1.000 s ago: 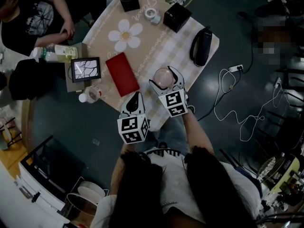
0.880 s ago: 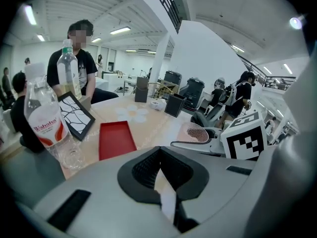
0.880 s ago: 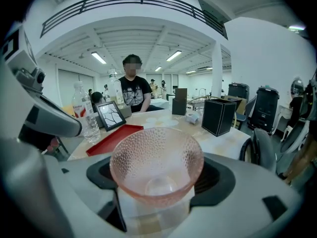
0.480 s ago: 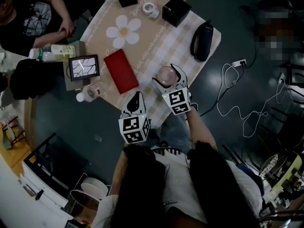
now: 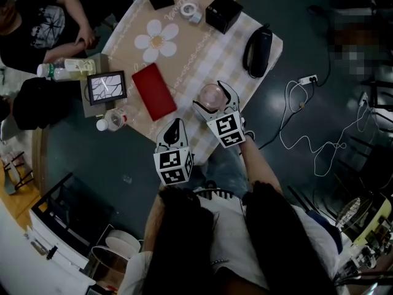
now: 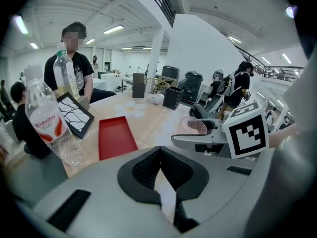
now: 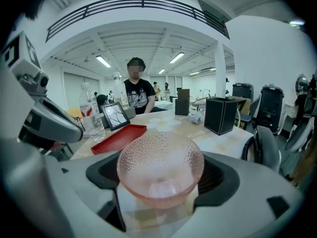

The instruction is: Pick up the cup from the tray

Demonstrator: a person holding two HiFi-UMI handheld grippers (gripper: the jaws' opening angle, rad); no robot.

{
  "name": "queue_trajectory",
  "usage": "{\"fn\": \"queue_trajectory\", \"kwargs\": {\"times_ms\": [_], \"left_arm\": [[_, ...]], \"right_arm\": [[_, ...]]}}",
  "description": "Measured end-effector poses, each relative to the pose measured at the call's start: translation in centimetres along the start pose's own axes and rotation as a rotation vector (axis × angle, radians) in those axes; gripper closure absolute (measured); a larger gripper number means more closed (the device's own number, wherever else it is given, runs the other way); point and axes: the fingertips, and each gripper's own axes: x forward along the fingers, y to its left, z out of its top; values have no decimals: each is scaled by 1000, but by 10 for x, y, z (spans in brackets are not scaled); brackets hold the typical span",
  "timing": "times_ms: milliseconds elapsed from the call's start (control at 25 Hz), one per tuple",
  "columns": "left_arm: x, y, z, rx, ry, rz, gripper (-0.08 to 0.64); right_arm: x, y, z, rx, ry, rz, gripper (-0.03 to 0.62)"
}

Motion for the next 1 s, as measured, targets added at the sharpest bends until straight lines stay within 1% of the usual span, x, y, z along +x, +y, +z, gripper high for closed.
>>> {"fn": "queue_trajectory", "kwargs": {"times_ms": [120, 240, 360, 400, 480, 560, 640, 760, 800, 840, 880, 920, 1000], "left_arm": [[-2, 0, 2, 7, -14, 12, 554], [-7, 0, 7, 6, -40, 18, 554], [-13, 2, 12, 7, -61, 18, 554], [-15, 2, 14, 4, -70, 17, 554], [-20, 1, 17, -10, -88, 16, 554], [-23, -1, 20, -22, -105, 12, 554], [-25, -6, 24, -20, -121, 2, 554], [-31, -15, 30, -7, -147, -25, 555], [-33, -19, 33, -4, -157, -35, 554], [-35, -22, 35, -4, -166, -45, 554], [-37, -25, 36, -5, -176, -53, 555], [-39, -27, 38, -6, -186, -61, 554], [-43, -29, 42, -8, -206, -73, 554]], "right_arm": [[-7, -1, 16, -16, -40, -11, 183], [-20, -3, 39, -65, -79, -29, 183], [-28, 1, 58, -67, -124, -28, 183], [-31, 2, 62, -65, -126, -30, 183], [-37, 4, 65, -61, -99, -32, 184], [-43, 10, 66, -45, -69, -12, 186], [-49, 16, 70, -28, -68, -2, 186], [-62, 24, 77, -24, -74, -16, 195], [-67, 27, 79, -17, -77, -23, 220], [-72, 29, 81, -11, -80, -33, 288], [-77, 31, 82, -10, -83, -46, 385], [-82, 33, 83, -15, -84, -59, 419], [-88, 39, 83, -29, -80, -76, 447]]}}
